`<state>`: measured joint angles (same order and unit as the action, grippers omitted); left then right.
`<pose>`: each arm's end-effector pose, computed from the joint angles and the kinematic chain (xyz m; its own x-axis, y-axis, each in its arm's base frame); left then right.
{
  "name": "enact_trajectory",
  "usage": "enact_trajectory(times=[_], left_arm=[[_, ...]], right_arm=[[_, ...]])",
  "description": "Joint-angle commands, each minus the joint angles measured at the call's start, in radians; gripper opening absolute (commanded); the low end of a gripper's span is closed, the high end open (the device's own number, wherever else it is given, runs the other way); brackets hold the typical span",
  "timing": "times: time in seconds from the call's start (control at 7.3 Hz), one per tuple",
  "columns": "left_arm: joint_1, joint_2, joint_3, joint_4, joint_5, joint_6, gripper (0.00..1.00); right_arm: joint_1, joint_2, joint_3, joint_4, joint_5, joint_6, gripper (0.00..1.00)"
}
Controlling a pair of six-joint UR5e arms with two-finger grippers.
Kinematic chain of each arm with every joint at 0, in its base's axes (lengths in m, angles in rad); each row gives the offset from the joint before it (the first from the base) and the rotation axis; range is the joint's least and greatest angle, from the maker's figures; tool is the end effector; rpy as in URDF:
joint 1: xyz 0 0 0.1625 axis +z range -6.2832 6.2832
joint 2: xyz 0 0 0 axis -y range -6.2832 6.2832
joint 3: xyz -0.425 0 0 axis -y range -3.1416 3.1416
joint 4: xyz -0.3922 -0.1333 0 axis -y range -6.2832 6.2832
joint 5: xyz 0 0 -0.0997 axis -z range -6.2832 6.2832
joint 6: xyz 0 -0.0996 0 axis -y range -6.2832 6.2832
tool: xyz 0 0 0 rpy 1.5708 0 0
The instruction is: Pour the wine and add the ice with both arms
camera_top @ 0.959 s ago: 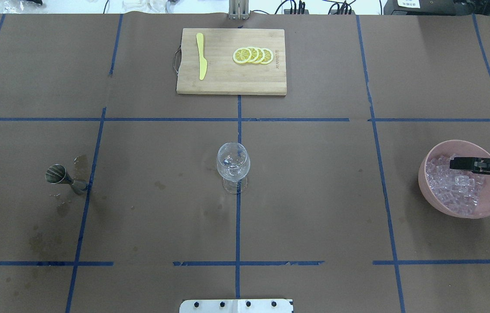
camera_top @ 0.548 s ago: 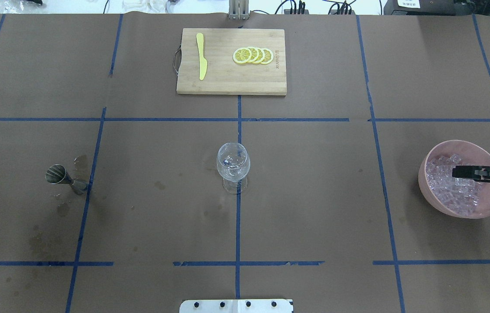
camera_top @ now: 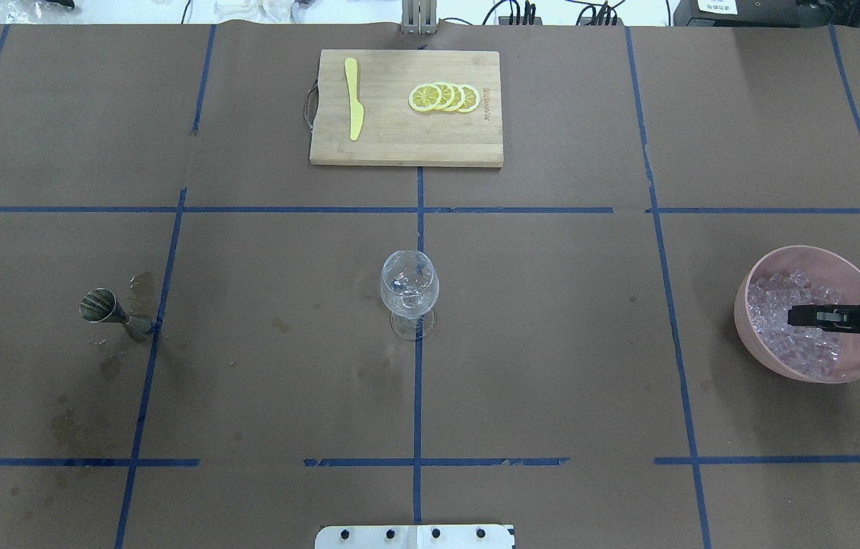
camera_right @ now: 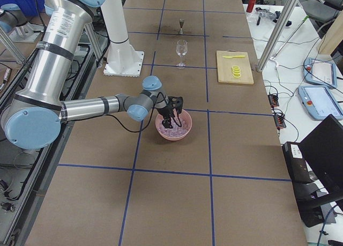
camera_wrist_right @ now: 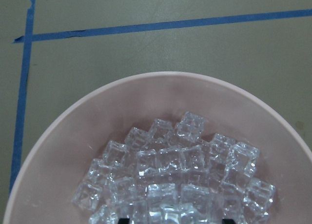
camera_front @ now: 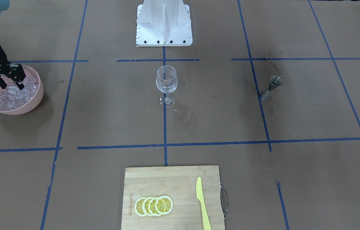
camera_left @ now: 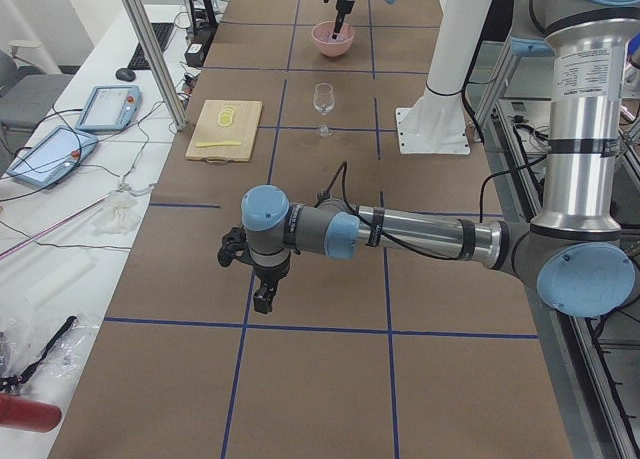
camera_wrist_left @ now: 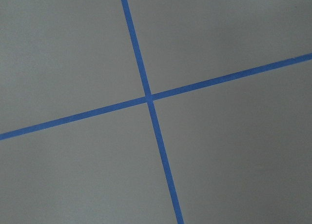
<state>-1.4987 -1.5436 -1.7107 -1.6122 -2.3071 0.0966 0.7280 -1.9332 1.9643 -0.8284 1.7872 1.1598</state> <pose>-0.0311 -0.4915 0.6009 0.7213 0.2505 -0.6457 -0.1414 0.9659 0.2168 -0.2097 -0.3368 0.5476 0.7045 0.1052 0.7018 -0.2797 0.9501 0.1383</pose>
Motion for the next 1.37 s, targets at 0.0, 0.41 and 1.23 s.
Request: enact_trajectory(times=[0.0, 0.41, 1.23], left_arm=[[0.0, -0.001, 0.002, 0.0, 0.0, 0.0, 1.0], [0.0, -0.001, 0.003, -0.002, 0.0, 0.002, 1.0], [-0.008, 0.013, -0.018, 0.005, 0.009, 0.043, 1.0]], right_arm=[[-0.001, 0.006, -0.008, 0.0, 0.0, -0.003, 0.53], [0.002, 0.014, 0.027, 0.002, 0.006, -0.006, 0.0], [0.022, 0.222, 0.159, -0.185, 0.092, -0.012, 0.0]])
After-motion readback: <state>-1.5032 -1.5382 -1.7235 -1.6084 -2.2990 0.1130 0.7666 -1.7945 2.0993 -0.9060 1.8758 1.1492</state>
